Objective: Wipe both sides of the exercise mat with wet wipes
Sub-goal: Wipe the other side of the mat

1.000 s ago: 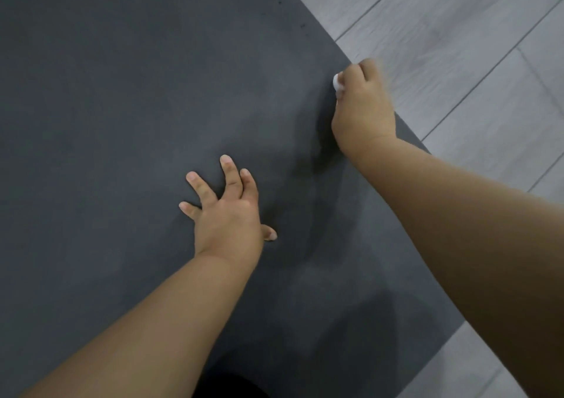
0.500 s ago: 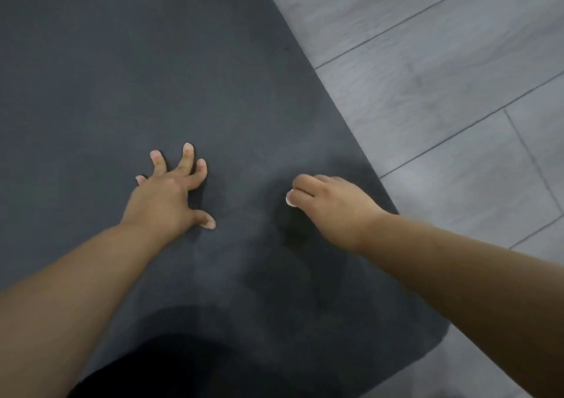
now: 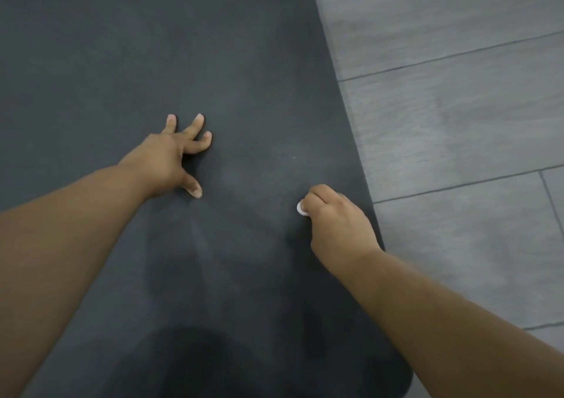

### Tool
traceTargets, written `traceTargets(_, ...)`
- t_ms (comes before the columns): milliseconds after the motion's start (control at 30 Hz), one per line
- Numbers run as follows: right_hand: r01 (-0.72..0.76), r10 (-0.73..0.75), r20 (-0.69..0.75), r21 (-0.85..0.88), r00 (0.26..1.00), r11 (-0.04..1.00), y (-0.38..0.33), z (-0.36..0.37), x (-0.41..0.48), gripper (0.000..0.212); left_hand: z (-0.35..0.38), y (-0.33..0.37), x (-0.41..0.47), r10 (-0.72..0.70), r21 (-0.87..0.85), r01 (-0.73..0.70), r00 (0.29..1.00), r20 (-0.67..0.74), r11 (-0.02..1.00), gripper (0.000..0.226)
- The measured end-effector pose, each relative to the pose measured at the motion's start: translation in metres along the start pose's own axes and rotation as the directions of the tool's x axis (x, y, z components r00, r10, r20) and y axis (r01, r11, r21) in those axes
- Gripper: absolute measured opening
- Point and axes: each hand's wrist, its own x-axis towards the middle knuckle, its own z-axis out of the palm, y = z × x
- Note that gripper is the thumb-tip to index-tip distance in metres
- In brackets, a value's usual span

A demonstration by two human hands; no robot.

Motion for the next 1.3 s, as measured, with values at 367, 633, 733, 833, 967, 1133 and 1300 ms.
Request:
traceTargets(367, -0.066, 0.06, -0.06, -0.101, 0.996, 0.993, -0.015, 0.006, 0.003, 0.029, 0.008, 0.008, -0.015, 0.072, 0.007, -0.072, 0.995, -0.065, 0.997, 0.095)
traceTargets(633, -0.189, 0.249, 0.107, -0.391, 0.963, 0.901, -0.055, -0.013, -0.007, 0.023, 0.051, -0.016, -0.057, 0.222, 0.109, -0.209, 0.967, -0.121, 0.972, 0.059)
traceTargets(733, -0.239, 0.348, 0.192, -0.435, 0.918, 0.868, -0.077, -0.009, -0.023, 0.018, 0.061, -0.027, -0.098, 0.188, 0.066, -0.191, 0.981, 0.049, 0.979, 0.061)
traceTargets(833, -0.244, 0.405, 0.302, -0.454, 0.863, 0.857, -0.103, -0.011, -0.052, 0.02, 0.053, -0.042, -0.149, 0.165, 0.065, -0.18, 0.968, 0.191, 0.982, 0.053)
traceTargets(967, -0.194, 0.436, 0.393, -0.522, 0.809, 0.831, -0.143, -0.05, -0.094, 0.03, 0.017, -0.062, -0.228, 0.108, 0.187, -0.186, 0.925, 0.363, 0.965, 0.046)
traceTargets(1133, -0.205, 0.427, 0.411, -0.482, 0.806, 0.852, -0.2, -0.133, -0.127, 0.03, -0.065, -0.069, -0.317, 0.042, 0.19, -0.125, 0.92, 0.389, 0.974, 0.044)
traceTargets(1300, -0.245, 0.423, 0.426, -0.412, 0.8, 0.878, -0.26, -0.23, -0.144, 0.02, -0.16, -0.051, -0.404, -0.005, 0.056, -0.014, 0.943, 0.332, 0.998, 0.053)
